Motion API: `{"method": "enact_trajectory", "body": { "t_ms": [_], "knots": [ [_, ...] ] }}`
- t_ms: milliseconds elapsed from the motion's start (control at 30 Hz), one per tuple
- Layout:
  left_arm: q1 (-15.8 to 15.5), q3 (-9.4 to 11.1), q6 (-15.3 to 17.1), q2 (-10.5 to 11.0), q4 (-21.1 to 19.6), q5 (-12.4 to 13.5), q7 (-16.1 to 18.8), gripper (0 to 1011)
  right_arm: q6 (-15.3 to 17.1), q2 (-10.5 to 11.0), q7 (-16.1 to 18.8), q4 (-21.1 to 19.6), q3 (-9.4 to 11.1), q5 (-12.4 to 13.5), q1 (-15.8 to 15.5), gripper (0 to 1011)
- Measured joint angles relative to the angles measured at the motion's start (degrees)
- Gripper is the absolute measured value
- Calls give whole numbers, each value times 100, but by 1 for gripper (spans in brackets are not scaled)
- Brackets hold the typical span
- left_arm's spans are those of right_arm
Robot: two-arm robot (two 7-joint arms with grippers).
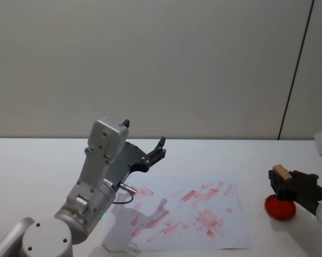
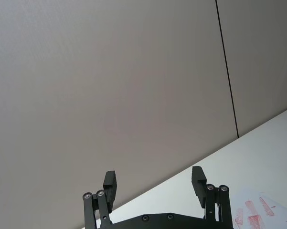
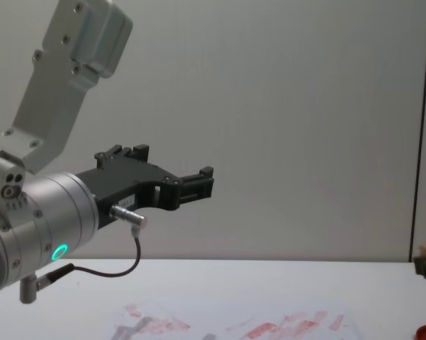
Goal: Use the one hand to pick up the stamp and affix it onto the A4 paper.
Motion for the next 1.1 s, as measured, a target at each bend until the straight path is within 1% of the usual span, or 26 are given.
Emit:
{"method": "enact_trajectory", "body": {
  "t_ms": [333, 633, 933, 1000, 1033, 1067, 1100],
  "knots": [
    [0, 0, 0, 0, 0, 0, 0, 1003, -21, 31, -40, 167, 14, -166, -3, 220],
    [0, 0, 0, 0, 0, 0, 0, 1002, 19, 8, 20, 328, -48, -353, 14, 220],
    [0, 0, 0, 0, 0, 0, 0, 1002, 54, -13, 60, 393, -92, -453, -1, 223],
    [0, 0, 0, 0, 0, 0, 0, 1002, 59, -16, 66, 399, -96, -466, -3, 238],
    [0, 0, 0, 0, 0, 0, 0, 1002, 63, -18, 70, 406, -100, -476, -5, 295],
    [0, 0, 0, 0, 0, 0, 0, 1002, 65, -20, 73, 412, -104, -487, -6, 307],
    [0, 0, 0, 0, 0, 0, 0, 1003, 65, -20, 73, 412, -104, -487, -6, 363]
  ]
}}
